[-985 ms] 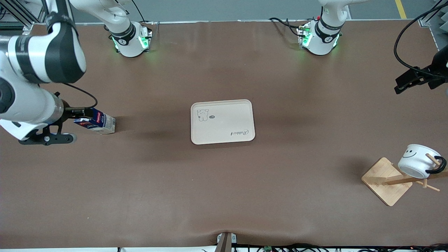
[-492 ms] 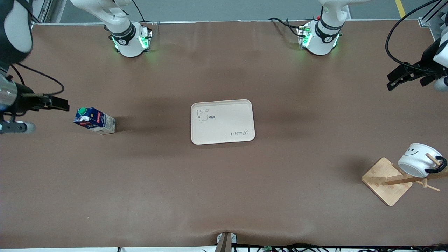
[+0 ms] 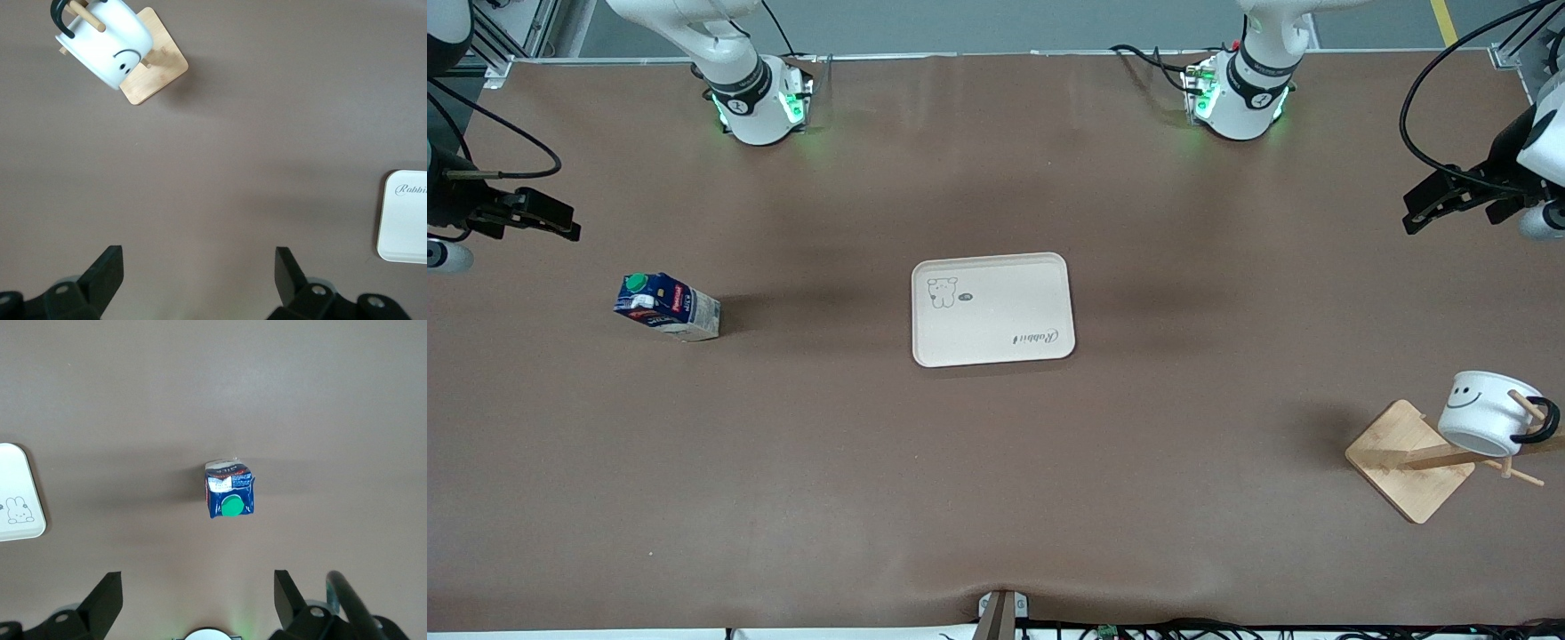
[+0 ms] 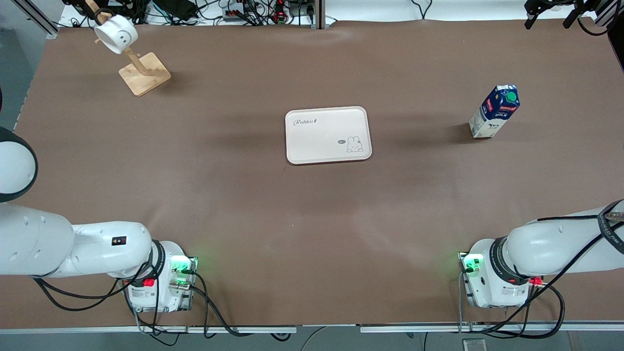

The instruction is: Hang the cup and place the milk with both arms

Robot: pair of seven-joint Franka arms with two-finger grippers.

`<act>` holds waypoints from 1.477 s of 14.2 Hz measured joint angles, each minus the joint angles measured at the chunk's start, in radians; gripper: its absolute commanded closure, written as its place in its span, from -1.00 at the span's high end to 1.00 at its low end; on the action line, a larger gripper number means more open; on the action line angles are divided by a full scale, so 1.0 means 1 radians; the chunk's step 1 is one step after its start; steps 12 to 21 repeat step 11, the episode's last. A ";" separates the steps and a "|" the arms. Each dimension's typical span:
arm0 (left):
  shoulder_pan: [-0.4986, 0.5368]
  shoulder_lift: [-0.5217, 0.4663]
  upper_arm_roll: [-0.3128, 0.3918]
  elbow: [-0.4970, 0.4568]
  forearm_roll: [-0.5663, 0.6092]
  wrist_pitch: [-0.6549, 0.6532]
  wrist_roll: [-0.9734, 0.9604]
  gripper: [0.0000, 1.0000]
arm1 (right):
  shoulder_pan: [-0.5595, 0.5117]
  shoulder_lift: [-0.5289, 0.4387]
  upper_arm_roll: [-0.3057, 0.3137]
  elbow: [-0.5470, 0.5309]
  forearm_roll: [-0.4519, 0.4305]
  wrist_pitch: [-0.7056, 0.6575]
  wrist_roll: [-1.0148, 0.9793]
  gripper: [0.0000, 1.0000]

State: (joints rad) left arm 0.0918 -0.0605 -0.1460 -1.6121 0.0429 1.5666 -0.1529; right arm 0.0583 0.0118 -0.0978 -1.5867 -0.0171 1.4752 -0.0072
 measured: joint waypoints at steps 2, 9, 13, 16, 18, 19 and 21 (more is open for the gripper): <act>0.001 0.000 0.006 0.002 0.000 0.000 -0.001 1.00 | 0.000 0.000 0.002 0.012 0.000 0.003 0.001 1.00; 0.004 0.019 0.011 0.055 0.000 -0.003 0.000 1.00 | -0.002 0.009 0.000 0.022 0.000 0.039 0.001 1.00; 0.004 0.036 0.011 0.073 0.000 -0.003 0.000 1.00 | -0.002 0.015 -0.001 0.022 0.001 0.046 0.001 1.00; 0.004 0.036 0.011 0.073 0.000 -0.003 0.000 1.00 | -0.002 0.015 -0.001 0.022 0.001 0.046 0.001 1.00; 0.004 0.036 0.011 0.073 0.000 -0.003 0.000 1.00 | -0.002 0.015 -0.001 0.022 0.001 0.046 0.001 1.00; 0.004 0.036 0.011 0.073 0.000 -0.003 0.000 1.00 | -0.002 0.015 -0.001 0.022 0.001 0.046 0.001 1.00; 0.004 0.036 0.011 0.073 0.000 -0.003 0.000 1.00 | -0.002 0.015 -0.001 0.022 0.001 0.046 0.001 1.00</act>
